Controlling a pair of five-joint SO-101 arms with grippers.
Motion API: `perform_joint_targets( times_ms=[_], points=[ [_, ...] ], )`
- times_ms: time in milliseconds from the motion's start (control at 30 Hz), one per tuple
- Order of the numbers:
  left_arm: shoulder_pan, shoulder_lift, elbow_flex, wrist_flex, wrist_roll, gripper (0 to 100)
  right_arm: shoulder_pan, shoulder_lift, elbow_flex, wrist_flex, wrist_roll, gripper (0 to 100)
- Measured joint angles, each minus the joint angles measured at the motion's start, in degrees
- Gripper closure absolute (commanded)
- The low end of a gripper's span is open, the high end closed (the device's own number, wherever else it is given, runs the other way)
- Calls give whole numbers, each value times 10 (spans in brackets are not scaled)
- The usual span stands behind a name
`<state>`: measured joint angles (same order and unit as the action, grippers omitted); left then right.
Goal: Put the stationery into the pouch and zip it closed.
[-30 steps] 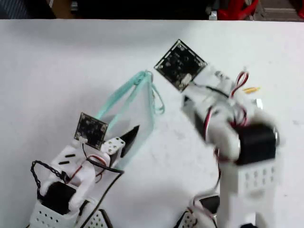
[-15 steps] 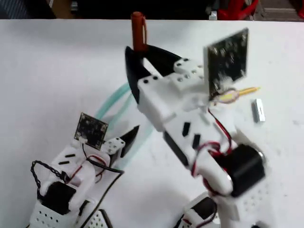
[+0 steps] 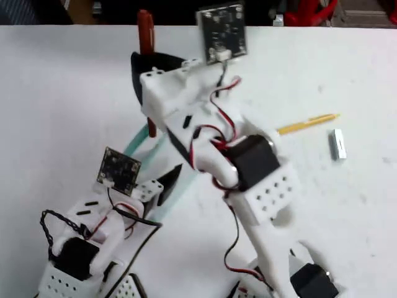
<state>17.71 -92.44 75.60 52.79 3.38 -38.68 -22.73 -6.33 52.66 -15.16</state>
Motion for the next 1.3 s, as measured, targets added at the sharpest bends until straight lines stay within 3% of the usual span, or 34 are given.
perform_joint_targets(
  times_ms=[267,533,733,900,1100,1200,1300],
  points=[
    [-3,0,0,0,0,756,-11,-33,94,22,-2,970],
    [-2,0,0,0,0,756,-25,-107,135,127,121,720],
    [-1,0,0,0,0,756,-11,-157,85,200,137,716],
    [-2,0,0,0,0,756,76,-185,27,265,178,725],
    [-2,0,0,0,0,757,255,-190,95,362,295,889],
    [-2,0,0,0,0,757,326,-190,182,340,382,917],
    [-2,0,0,0,0,757,400,-189,295,254,435,886]
  ],
)
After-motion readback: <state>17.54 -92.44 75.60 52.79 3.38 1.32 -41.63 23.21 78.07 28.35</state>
